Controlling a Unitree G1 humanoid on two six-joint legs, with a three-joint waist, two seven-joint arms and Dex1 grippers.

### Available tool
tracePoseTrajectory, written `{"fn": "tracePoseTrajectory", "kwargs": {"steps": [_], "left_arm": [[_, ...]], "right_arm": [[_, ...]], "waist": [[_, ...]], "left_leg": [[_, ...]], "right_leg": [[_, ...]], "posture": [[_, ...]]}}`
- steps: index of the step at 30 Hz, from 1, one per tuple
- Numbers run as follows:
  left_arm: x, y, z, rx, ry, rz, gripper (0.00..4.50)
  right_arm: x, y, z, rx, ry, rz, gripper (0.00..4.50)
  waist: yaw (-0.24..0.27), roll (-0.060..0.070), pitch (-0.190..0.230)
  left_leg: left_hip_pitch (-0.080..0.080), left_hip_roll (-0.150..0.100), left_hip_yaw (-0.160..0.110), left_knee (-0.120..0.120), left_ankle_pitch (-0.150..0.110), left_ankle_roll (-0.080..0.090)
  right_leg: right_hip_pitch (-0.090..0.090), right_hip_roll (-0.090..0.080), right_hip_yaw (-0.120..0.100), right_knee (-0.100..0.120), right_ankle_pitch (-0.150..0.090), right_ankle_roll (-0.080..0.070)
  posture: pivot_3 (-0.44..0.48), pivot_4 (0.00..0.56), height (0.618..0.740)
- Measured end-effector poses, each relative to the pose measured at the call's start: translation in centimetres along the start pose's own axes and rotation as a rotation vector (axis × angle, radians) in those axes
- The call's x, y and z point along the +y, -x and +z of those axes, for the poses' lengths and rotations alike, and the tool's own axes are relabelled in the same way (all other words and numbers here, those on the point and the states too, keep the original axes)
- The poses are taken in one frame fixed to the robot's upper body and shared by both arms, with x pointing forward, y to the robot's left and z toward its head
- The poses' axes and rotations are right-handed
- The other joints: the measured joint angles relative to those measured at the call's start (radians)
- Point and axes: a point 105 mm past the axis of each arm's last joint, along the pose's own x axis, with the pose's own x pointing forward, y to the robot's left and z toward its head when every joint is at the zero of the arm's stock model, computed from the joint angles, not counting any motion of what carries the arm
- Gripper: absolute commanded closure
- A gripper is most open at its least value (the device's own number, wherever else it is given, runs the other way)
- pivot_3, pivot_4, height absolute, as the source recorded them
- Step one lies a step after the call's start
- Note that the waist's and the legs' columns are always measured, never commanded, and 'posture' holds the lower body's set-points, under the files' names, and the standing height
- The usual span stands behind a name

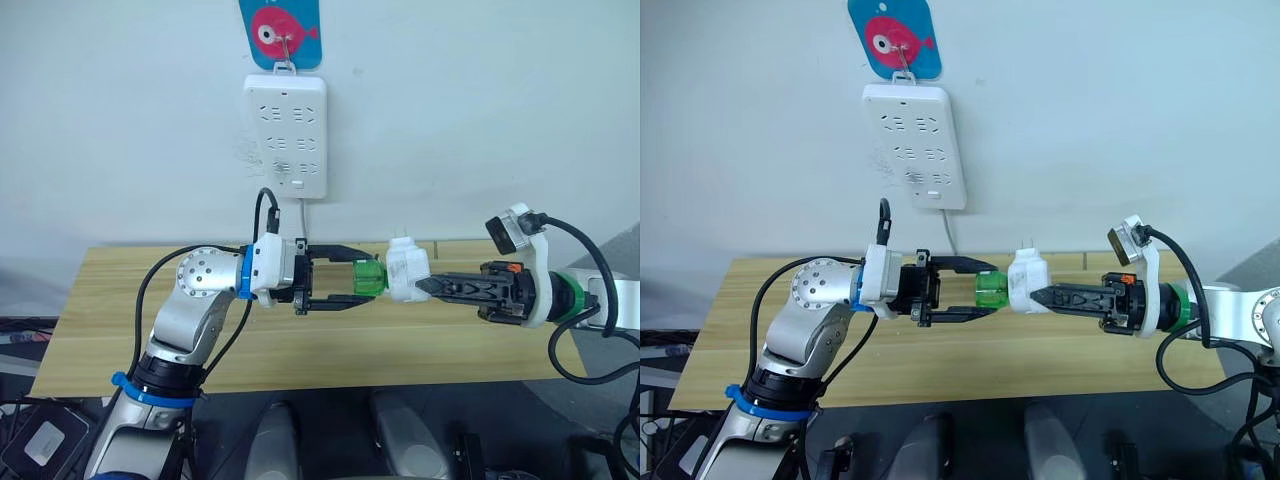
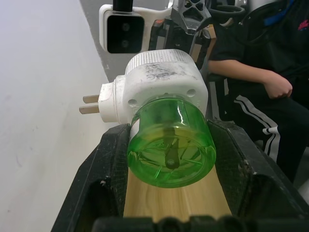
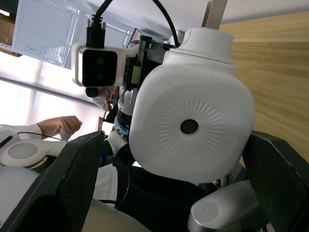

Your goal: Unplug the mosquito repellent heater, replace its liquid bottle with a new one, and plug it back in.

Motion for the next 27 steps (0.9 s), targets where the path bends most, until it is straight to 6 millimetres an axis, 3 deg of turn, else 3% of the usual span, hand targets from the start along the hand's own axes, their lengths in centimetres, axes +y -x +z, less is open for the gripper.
{"fn": "tracePoseTrajectory", "kwargs": {"steps": [8, 11, 13, 18, 24, 27], "left_arm": [[-0.5, -0.4, 0.3, -0.020, -0.023, -0.034, 2.25], [-0.7, -0.5, 0.5, -0.030, -0.037, -0.046, 2.25], [-0.7, -0.5, 0.7, -0.034, -0.046, -0.050, 2.25], [-0.7, -0.4, 0.9, -0.033, -0.041, -0.051, 2.25], [-0.6, -0.2, 0.8, -0.021, 0.250, -0.040, 2.25], [-0.4, 0.0, 1.0, -0.006, 0.295, -0.055, 2.25]], "right_arm": [[0.1, -0.8, -0.2, 0.015, -0.016, 0.050, 0.00], [0.1, -1.1, -0.2, 0.016, -0.023, 0.065, 0.54], [-0.1, -1.3, -0.3, 0.019, -0.034, 0.067, 1.17], [-0.4, -1.5, -0.6, 0.025, -0.054, 0.064, 1.39], [-0.4, -1.7, -0.5, 0.024, -0.036, 0.052, 1.40], [-0.3, -1.9, -0.6, 0.023, -0.023, 0.052, 1.41]], "waist": [[0.004, 0.000, 0.000], [0.005, 0.000, 0.000], [0.006, 0.000, 0.000], [0.012, 0.000, 0.000], [0.015, 0.000, 0.000], [0.016, 0.000, 0.000]], "left_leg": [[0.000, 0.000, 0.000, 0.000, 0.000, 0.000], [0.000, 0.000, 0.000, 0.000, 0.000, 0.000], [0.000, 0.000, 0.000, 0.000, 0.000, 0.000], [0.000, 0.000, 0.000, 0.000, 0.000, 0.000], [0.000, 0.000, -0.001, 0.000, 0.000, 0.000], [0.000, 0.000, 0.000, 0.000, 0.000, 0.000]], "right_leg": [[0.000, 0.000, 0.000, 0.000, 0.000, 0.000], [0.000, 0.000, 0.000, 0.000, 0.000, 0.000], [0.000, 0.000, 0.000, 0.000, 0.000, 0.000], [0.000, 0.000, 0.000, 0.000, 0.000, 0.000], [0.000, 0.000, -0.001, 0.000, 0.000, 0.000], [0.000, 0.000, -0.001, 0.000, 0.000, 0.000]], "posture": [[-0.170, 0.234, 0.729], [-0.169, 0.234, 0.729], [-0.166, 0.234, 0.729], [-0.164, 0.234, 0.729], [-0.169, 0.232, 0.729], [-0.169, 0.232, 0.729]]}}
